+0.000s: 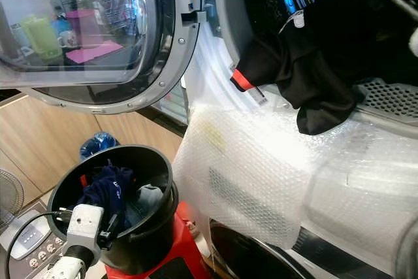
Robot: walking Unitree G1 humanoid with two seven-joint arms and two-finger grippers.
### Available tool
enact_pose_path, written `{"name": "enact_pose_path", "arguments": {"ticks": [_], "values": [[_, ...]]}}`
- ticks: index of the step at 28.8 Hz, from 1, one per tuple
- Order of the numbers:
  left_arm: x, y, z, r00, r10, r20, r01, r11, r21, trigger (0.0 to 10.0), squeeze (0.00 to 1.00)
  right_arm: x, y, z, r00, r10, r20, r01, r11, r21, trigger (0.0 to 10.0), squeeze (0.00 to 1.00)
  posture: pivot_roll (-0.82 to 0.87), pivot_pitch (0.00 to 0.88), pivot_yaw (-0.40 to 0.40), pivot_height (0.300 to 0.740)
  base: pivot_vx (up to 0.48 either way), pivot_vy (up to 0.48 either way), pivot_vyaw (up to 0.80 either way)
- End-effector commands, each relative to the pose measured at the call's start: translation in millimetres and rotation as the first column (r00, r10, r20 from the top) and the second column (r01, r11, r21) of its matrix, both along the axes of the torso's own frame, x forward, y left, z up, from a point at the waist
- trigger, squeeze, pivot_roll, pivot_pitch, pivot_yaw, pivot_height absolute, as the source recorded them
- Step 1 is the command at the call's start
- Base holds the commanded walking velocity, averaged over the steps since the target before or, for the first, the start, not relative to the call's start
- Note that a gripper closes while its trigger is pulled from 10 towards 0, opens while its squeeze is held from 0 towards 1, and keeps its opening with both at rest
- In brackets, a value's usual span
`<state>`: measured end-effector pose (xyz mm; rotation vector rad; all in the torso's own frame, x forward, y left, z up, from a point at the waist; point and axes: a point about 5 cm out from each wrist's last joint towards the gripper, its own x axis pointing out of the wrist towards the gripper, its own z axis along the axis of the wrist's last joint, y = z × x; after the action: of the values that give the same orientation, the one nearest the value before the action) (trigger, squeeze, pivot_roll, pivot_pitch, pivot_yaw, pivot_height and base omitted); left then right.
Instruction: Clothes washing
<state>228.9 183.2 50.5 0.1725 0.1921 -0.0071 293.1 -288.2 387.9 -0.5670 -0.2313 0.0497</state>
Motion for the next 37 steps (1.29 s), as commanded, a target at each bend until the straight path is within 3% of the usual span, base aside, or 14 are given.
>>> {"name": "enact_pose_path", "arguments": {"ticks": [1,11,13,18,22,25,30,32,34,35,36,37], "values": [[-6.0,-3.6,-15,0.996,-0.022,-0.085,0.022,1.0,-0.002,10.0,0.0,-0.1,-3.0,-4,1.0,-0.006,-0.028,0.003,0.997,-0.077,10.0,0.0,-0.05,0.084,0.049,0.74,0.0,0.0,0.0],[-5.6,-2.6,-14,0.996,-0.023,-0.084,0.023,1.0,-0.001,10.0,0.0,-10.6,-22.2,-2,0.995,0.09,-0.047,-0.093,0.993,-0.073,10.0,0.0,-0.06,0.083,0.052,0.74,0.0,0.0,0.0],[-6.4,-2.7,-15,0.996,-0.025,-0.085,0.024,1.0,-0.003,10.0,0.0,-14.7,-31.9,6,0.995,0.1,-0.008,-0.1,0.995,-0.002,10.0,0.0,-0.06,0.074,0.052,0.74,0.0,0.0,0.0],[-6.2,-3.7,-15,0.996,-0.031,-0.087,0.031,1.0,-0.004,10.0,0.0,-19.1,-35.6,3,0.985,0.174,-0.022,-0.172,0.984,0.054,10.0,0.0,-0.06,0.072,0.056,0.74,0.0,0.0,0.0],[-5.4,-3.6,-15,0.996,-0.032,-0.087,0.031,0.999,-0.004,10.0,0.0,-25.5,-58.1,-3,0.986,0.153,-0.073,-0.143,0.982,0.125,10.0,0.0,-0.07,0.075,0.054,0.74,0.0,0.0,0.0],[-5.3,-3.6,-16,0.996,-0.031,-0.088,0.031,1.0,-0.005,10.0,0.0,-29.7,-77.5,-12,0.991,0.047,-0.128,-0.037,0.996,0.077,10.0,0.0,-0.07,0.078,0.052,0.74,0.0,0.0,0.0],[-5.4,-4.5,-16,0.995,-0.033,-0.09,0.032,0.999,-0.008,10.0,0.0,-37.2,-81.9,-6,0.995,0.068,-0.079,-0.054,0.986,0.16,10.0,0.0,-0.08,0.082,0.051,0.74,0.0,0.0,0.0],[-5.2,-4.6,-17,0.995,-0.033,-0.091,0.033,0.999,-0.009,10.0,0.0,-39.9,-71.5,-2,0.994,0.101,-0.047,-0.09,0.976,0.199,10.0,0.0,-0.08,0.082,0.052,0.74,0.0,0.0,0.0],[-4.4,-5.2,-17,0.995,-0.035,-0.09,0.035,0.999,-0.01,10.0,0.0,-34.2,-49.7,-3,0.99,0.14,-0.023,-0.126,0.943,0.307,10.0,0.0,-0.09,0.087,0.049,0.74,0.0,0.0,0.0],[-4.2,-5.5,-17,0.995,-0.034,-0.089,0.033,0.999,-0.012,10.0,0.0,-28.8,-31.1,-3,0.981,0.196,0.017,-0.185,0.888,0.42,10.0,0.0,-0.09,0.085,0.05,0.74,0.0,0.0,0.0],[-3.8,-5.8,-17,0.995,-0.035,-0.089,0.034,0.999,-0.012,10.0,0.0,-24.2,-20.7,-2,0.978,0.205,0.047,-0.203,0.855,0.478,10.0,0.0,-0.09,0.086,0.05,0.74,0.0,0.0,0.0],[-3.4,-6.4,-17,0.995,-0.035,-0.088,0.034,0.999,-0.013,10.0,0.0,-17.1,-4.1,0,0.972,0.214,0.093,-0.229,0.793,0.565,10.0,0.0,-0.09,0.084,0.052,0.74,0.0,0.0,0.0]]}}
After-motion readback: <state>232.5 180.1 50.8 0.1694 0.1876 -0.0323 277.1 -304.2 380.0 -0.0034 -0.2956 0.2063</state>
